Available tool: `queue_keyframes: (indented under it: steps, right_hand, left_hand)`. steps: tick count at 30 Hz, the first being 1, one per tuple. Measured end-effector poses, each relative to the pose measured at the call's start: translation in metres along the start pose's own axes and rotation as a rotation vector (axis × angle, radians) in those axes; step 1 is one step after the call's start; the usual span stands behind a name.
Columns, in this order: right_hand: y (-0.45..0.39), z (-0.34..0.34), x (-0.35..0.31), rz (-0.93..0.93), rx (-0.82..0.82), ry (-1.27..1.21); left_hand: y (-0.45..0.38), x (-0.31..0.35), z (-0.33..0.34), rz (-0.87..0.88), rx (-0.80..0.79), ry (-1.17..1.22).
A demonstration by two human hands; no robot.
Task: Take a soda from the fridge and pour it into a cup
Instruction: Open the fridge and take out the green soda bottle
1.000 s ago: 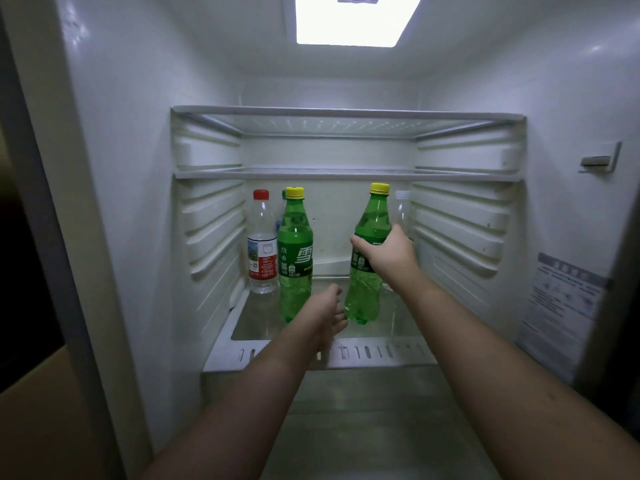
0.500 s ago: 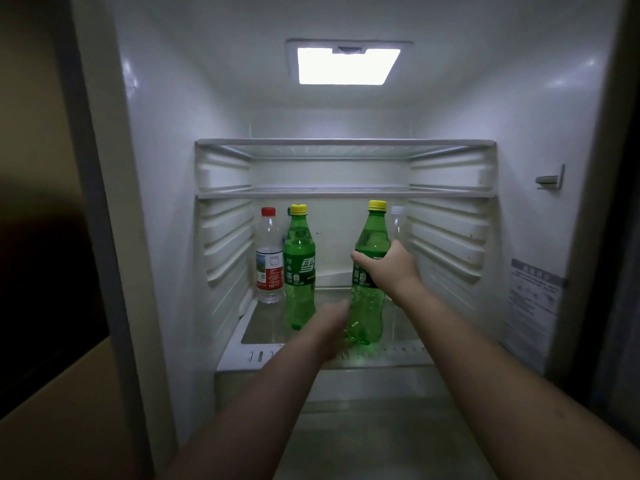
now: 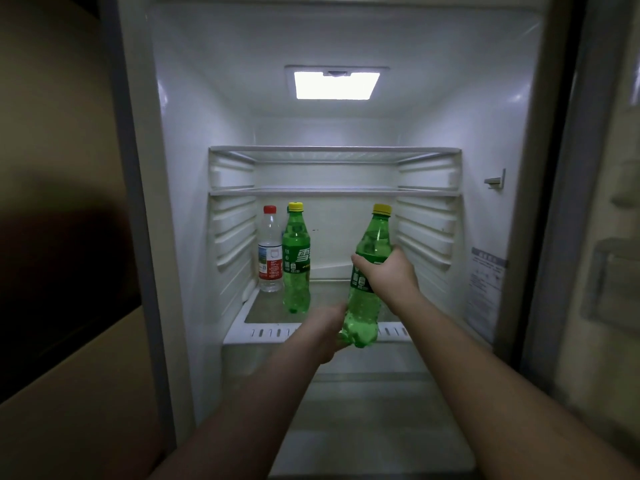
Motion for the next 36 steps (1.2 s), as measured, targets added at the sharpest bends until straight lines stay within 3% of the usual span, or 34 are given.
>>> queue_keyframes:
  steps: [9, 14, 18, 26, 36]
  right_hand:
    - [0.064, -0.028, -0.03, -0.097, -0.047, -0.111]
    - [0.097, -0.04, -0.047, -0.118, -0.106, -0.159]
    - [0.126, -0.055, -0.066, -0.171, -0.124, -0.165]
    - [0.189, -0.077, -0.105, -0.192, -0.146, -0.127]
    - [0.303, -0.119, -0.144, -0.146, -0.053, -0.117]
  left_hand:
    - [0.024, -0.051, -0.006, 0.015, 0.043, 0.117]
    - [0.076, -0.07, -0.006, 0.015, -0.021, 0.261]
    - [0.099, -0.085, -0.012, 0.022, -0.004, 0.116]
    - [0.159, -0.123, -0.02, -0.077, -0.157, 0.243]
    - [0.253, -0.189, -0.029, -0.101, -0.239, 0.119]
Point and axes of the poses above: each hand's wrist, its own y-axis away from the middle knuckle, its own z-axis out of the palm, x = y × z, the point moved 4 cm from there along -y, towards the middle knuckle, and after that the axes turned 14 degrees about -z, right-handed, at the moved point
